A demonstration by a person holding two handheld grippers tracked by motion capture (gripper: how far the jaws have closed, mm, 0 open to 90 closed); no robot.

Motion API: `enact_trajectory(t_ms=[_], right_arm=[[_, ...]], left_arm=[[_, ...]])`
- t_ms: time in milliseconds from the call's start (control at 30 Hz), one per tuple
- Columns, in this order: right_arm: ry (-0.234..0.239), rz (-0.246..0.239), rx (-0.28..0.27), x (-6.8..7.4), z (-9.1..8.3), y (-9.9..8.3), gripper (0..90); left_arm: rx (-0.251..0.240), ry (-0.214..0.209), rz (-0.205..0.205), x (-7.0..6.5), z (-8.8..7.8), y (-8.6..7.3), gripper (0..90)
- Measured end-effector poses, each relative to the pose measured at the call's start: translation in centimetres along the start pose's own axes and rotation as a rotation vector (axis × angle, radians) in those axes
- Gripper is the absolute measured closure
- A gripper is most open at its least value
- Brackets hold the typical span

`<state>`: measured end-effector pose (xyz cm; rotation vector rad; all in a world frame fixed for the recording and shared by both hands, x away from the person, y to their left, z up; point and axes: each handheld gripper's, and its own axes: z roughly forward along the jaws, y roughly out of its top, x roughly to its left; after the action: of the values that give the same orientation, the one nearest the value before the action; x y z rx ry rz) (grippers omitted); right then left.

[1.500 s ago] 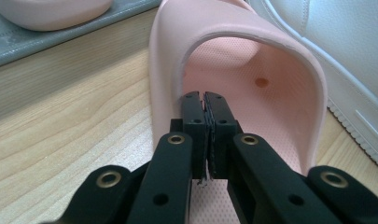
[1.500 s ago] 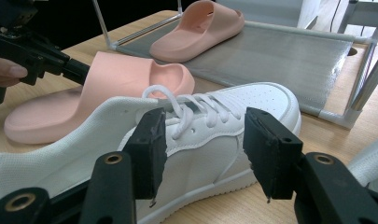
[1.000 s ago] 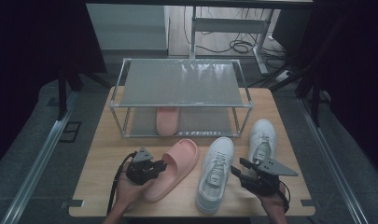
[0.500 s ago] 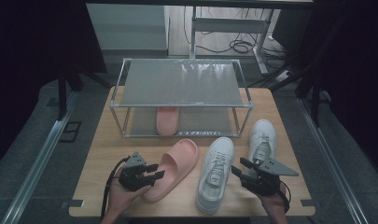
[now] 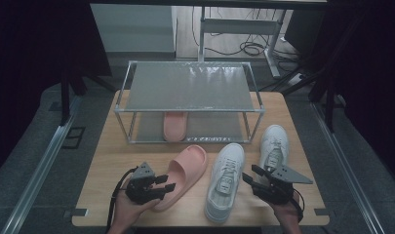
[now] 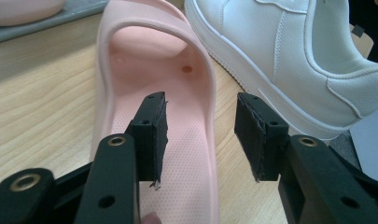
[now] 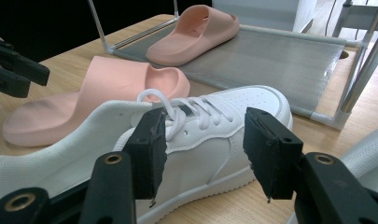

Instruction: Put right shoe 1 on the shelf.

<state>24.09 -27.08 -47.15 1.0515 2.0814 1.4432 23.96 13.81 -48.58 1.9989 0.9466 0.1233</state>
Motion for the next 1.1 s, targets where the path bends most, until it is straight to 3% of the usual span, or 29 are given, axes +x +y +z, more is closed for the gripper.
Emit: enact_trajectory(t_ms=[567, 1100], right_arm=[[0.003, -0.001, 0.000, 0.0, 0.0, 0.0, 49.5], [0.005, 0.000, 0.000, 0.1, 0.0, 0.0, 49.4]], left_arm=[[0.054, -0.016, 0.005, -0.9, 2.5, -0.1, 55.1], [0.087, 0.039, 0.040, -1.3, 5.8, 1.5, 61.0]])
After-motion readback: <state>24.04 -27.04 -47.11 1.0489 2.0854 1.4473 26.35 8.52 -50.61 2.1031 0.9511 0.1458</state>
